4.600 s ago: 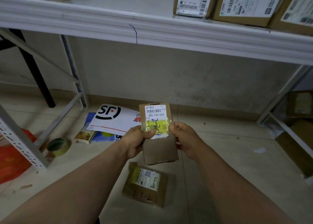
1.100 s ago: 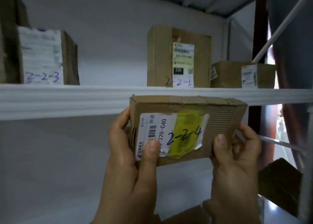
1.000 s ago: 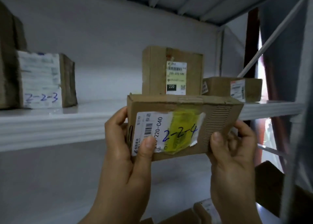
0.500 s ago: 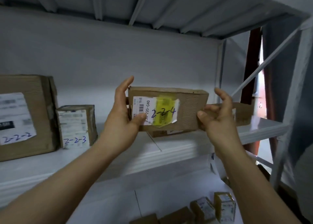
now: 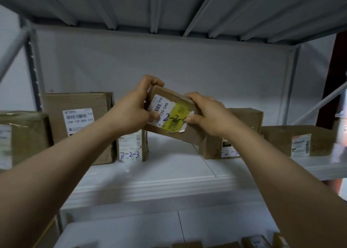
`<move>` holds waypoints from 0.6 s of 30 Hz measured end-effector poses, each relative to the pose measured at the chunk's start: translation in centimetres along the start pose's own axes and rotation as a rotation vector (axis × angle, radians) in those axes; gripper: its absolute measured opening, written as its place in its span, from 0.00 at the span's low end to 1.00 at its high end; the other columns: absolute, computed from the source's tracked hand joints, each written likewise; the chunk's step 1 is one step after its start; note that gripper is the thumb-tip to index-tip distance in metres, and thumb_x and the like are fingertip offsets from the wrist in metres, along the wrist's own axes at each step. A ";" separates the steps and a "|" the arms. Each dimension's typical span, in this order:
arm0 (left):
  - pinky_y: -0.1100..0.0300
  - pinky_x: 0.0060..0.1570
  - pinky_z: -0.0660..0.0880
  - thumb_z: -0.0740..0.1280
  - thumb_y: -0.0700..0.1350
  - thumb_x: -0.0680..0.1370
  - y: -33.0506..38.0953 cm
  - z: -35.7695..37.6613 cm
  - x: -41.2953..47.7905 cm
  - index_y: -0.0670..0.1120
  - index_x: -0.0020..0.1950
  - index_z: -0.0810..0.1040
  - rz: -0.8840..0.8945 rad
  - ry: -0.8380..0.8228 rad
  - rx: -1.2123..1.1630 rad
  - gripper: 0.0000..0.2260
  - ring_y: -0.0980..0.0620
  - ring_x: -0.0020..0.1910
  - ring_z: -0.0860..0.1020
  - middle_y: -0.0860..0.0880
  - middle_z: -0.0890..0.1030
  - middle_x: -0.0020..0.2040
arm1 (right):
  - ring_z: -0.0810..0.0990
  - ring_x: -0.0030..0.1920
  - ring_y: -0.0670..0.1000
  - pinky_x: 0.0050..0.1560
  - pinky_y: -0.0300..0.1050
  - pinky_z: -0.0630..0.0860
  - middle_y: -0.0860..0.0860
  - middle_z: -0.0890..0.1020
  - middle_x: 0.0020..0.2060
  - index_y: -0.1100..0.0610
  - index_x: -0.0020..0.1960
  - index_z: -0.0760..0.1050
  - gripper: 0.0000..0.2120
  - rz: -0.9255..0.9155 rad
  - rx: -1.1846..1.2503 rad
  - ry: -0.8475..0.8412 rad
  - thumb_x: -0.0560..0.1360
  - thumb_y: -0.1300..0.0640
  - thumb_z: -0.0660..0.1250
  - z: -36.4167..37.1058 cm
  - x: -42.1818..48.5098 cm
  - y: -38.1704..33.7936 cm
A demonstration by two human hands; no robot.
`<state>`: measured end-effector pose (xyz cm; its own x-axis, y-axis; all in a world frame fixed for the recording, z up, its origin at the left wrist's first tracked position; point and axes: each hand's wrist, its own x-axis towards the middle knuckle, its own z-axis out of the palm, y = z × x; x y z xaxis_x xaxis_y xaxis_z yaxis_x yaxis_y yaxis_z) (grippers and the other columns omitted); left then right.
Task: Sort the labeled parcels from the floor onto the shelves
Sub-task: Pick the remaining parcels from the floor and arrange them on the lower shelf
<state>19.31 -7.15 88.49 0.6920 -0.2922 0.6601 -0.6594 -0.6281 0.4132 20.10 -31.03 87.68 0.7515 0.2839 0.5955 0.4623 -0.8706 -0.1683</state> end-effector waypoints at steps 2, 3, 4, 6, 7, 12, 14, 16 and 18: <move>0.68 0.34 0.75 0.73 0.37 0.73 -0.6 0.3 0.0 0.63 0.64 0.63 -0.001 0.024 0.038 0.30 0.67 0.42 0.80 0.65 0.79 0.42 | 0.77 0.56 0.54 0.53 0.47 0.73 0.50 0.80 0.53 0.47 0.65 0.72 0.20 -0.042 0.129 -0.072 0.75 0.55 0.73 0.1 1.2 -0.2; 0.67 0.34 0.74 0.72 0.39 0.74 -0.7 0.5 0.0 0.61 0.64 0.62 -0.009 0.023 0.051 0.29 0.64 0.42 0.81 0.62 0.80 0.42 | 0.78 0.53 0.53 0.51 0.47 0.74 0.49 0.81 0.51 0.48 0.62 0.73 0.18 -0.045 0.156 -0.112 0.75 0.56 0.72 0.2 1.7 0.0; 0.66 0.35 0.74 0.72 0.42 0.75 -0.8 0.5 0.0 0.60 0.66 0.62 -0.026 0.011 0.056 0.27 0.60 0.42 0.81 0.60 0.80 0.44 | 0.78 0.52 0.52 0.50 0.46 0.74 0.48 0.81 0.51 0.48 0.60 0.74 0.15 -0.044 0.162 -0.157 0.76 0.56 0.72 0.3 2.2 0.3; 0.61 0.42 0.74 0.70 0.48 0.77 -1.2 0.7 0.1 0.57 0.69 0.61 -0.060 -0.042 0.075 0.25 0.55 0.48 0.78 0.54 0.79 0.52 | 0.79 0.51 0.50 0.49 0.46 0.74 0.46 0.80 0.49 0.47 0.57 0.74 0.12 -0.044 0.154 -0.241 0.77 0.56 0.71 0.5 3.0 1.0; 0.56 0.48 0.74 0.68 0.50 0.79 -1.4 0.7 0.1 0.56 0.71 0.62 -0.077 -0.067 0.101 0.24 0.52 0.53 0.76 0.52 0.78 0.56 | 0.78 0.51 0.49 0.48 0.46 0.74 0.45 0.80 0.48 0.46 0.56 0.73 0.11 -0.042 0.147 -0.273 0.77 0.56 0.71 0.6 3.3 1.4; 0.44 0.71 0.61 0.57 0.46 0.83 -2.4 1.0 0.2 0.55 0.76 0.62 -0.147 -0.178 0.338 0.20 0.45 0.75 0.57 0.47 0.70 0.73 | 0.76 0.52 0.50 0.41 0.45 0.69 0.45 0.78 0.49 0.43 0.57 0.69 0.11 -0.026 -0.020 -0.374 0.79 0.55 0.68 1.8 4.4 2.7; 0.43 0.71 0.60 0.55 0.44 0.83 -2.7 1.4 0.1 0.55 0.78 0.58 -0.192 -0.267 0.430 0.22 0.45 0.76 0.56 0.47 0.69 0.74 | 0.76 0.52 0.50 0.41 0.46 0.68 0.45 0.78 0.51 0.43 0.61 0.69 0.14 -0.015 -0.048 -0.398 0.79 0.55 0.67 2.3 4.7 2.7; 0.42 0.70 0.58 0.55 0.42 0.82 -2.9 1.8 0.0 0.56 0.78 0.55 -0.223 -0.316 0.514 0.25 0.44 0.76 0.56 0.46 0.69 0.73 | 0.75 0.50 0.50 0.40 0.45 0.67 0.45 0.76 0.50 0.44 0.65 0.67 0.17 -0.017 -0.079 -0.411 0.79 0.56 0.67 2.9 4.8 2.7; 0.41 0.70 0.57 0.56 0.39 0.80 -3.0 1.9 -0.1 0.56 0.79 0.54 -0.245 -0.336 0.559 0.29 0.43 0.76 0.56 0.45 0.69 0.73 | 0.74 0.50 0.51 0.41 0.46 0.66 0.46 0.76 0.50 0.45 0.67 0.67 0.19 -0.032 -0.118 -0.431 0.80 0.57 0.67 3.4 4.9 2.7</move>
<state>21.80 -6.61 85.96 0.9143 -0.2457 0.3220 -0.2853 -0.9550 0.0812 26.64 -30.56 87.45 0.8768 0.4309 0.2133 0.4502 -0.8916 -0.0495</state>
